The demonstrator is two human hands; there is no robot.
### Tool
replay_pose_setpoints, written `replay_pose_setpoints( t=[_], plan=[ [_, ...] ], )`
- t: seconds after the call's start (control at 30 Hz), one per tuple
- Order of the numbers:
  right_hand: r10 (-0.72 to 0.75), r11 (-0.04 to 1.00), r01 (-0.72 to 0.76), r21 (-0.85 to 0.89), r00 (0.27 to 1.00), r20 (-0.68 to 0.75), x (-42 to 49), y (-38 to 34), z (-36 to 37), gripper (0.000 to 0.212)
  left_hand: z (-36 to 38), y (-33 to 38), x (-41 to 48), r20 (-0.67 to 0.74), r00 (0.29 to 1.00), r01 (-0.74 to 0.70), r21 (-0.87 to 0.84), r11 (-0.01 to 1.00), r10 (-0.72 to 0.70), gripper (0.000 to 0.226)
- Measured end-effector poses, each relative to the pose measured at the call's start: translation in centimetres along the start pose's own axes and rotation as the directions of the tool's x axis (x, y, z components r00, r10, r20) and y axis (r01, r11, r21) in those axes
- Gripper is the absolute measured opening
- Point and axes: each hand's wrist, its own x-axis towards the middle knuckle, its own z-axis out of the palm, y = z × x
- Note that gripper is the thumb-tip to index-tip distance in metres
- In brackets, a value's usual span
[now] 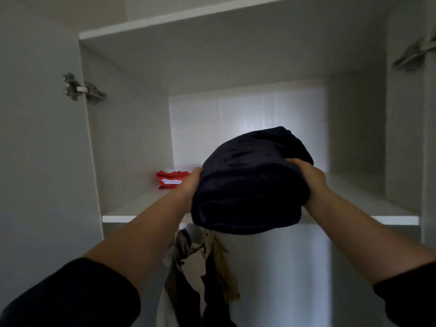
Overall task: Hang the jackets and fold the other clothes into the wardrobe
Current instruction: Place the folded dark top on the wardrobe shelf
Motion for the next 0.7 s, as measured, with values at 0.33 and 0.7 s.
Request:
replay_pose_setpoints(
  t=[0.33,0.7],
  plan=[
    [0.213,0.970,-0.199,-0.141,0.973,0.091,21.3,5.4,6.9,0.045,-1.3,4.3,19.2,0.010,0.998,-0.065,0.095,0.993,0.064,0.035],
    [0.251,0.912,-0.176,-0.371,0.953,0.167,35.1,11.5,9.4,0.017,-1.0,4.4,33.8,0.134,0.938,-0.322,0.683,0.655,0.321,0.051]
  ],
)
